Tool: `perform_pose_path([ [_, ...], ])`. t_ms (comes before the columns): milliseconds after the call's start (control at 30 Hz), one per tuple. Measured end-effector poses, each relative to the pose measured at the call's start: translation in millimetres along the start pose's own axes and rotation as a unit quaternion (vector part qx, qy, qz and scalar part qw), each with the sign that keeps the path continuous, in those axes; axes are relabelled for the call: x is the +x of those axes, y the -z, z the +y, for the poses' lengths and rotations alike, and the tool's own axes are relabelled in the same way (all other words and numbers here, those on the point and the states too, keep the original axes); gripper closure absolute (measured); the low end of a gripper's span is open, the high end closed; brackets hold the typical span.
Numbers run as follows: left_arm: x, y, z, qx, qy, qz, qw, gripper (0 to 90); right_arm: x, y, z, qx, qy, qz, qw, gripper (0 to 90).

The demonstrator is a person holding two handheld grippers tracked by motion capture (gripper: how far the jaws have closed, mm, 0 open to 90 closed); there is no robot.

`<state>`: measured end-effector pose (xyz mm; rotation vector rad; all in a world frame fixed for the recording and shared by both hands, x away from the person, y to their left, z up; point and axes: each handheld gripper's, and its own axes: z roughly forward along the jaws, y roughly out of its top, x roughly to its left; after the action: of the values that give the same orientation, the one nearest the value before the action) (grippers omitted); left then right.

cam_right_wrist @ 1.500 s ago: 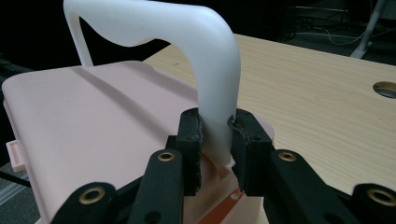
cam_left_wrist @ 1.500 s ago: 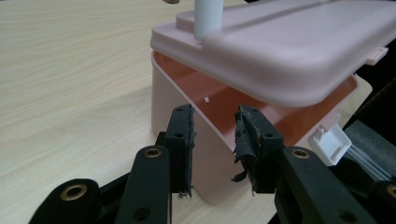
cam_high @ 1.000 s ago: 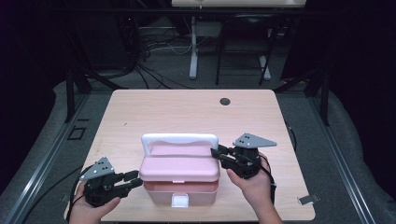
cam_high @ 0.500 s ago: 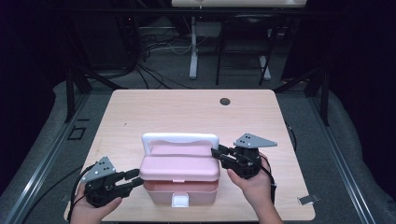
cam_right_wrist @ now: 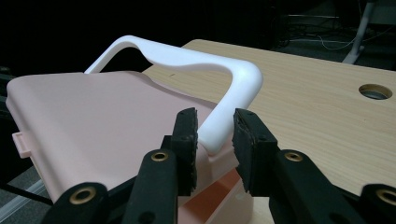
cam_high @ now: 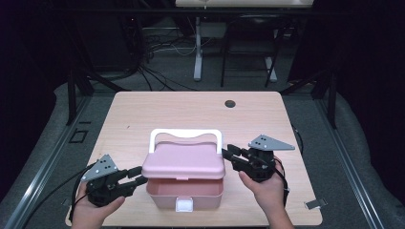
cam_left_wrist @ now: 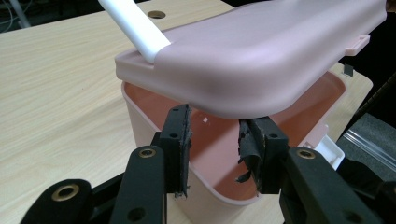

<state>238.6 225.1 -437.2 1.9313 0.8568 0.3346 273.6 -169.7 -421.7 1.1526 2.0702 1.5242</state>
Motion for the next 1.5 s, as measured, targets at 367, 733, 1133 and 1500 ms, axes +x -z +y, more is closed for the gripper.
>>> perform_pose_path([
  [367,3.6,2.1,15.5,-0.021,-0.004,0.007,0.9997,64.7,0.6,9.4,4.2,-0.002,0.004,-0.006,1.0,68.6],
  [733,8.6,2.2,30.4,-0.037,0.003,0.012,0.9992,66.5,-6.2,23.2,-1.8,0.0,-0.004,-0.022,0.9997,67.1],
  [1133,16.8,-1.1,41.6,-0.046,0.015,0.009,0.9988,66.5,-1.0,8.9,-21.2,0.037,-0.006,-0.018,0.9991,62.2],
  [1500,21.1,-4.8,47.3,-0.049,0.023,0.01,0.9985,66.5,10.1,-13.5,-38.8,0.078,0.007,-0.016,0.9968,57.7],
])
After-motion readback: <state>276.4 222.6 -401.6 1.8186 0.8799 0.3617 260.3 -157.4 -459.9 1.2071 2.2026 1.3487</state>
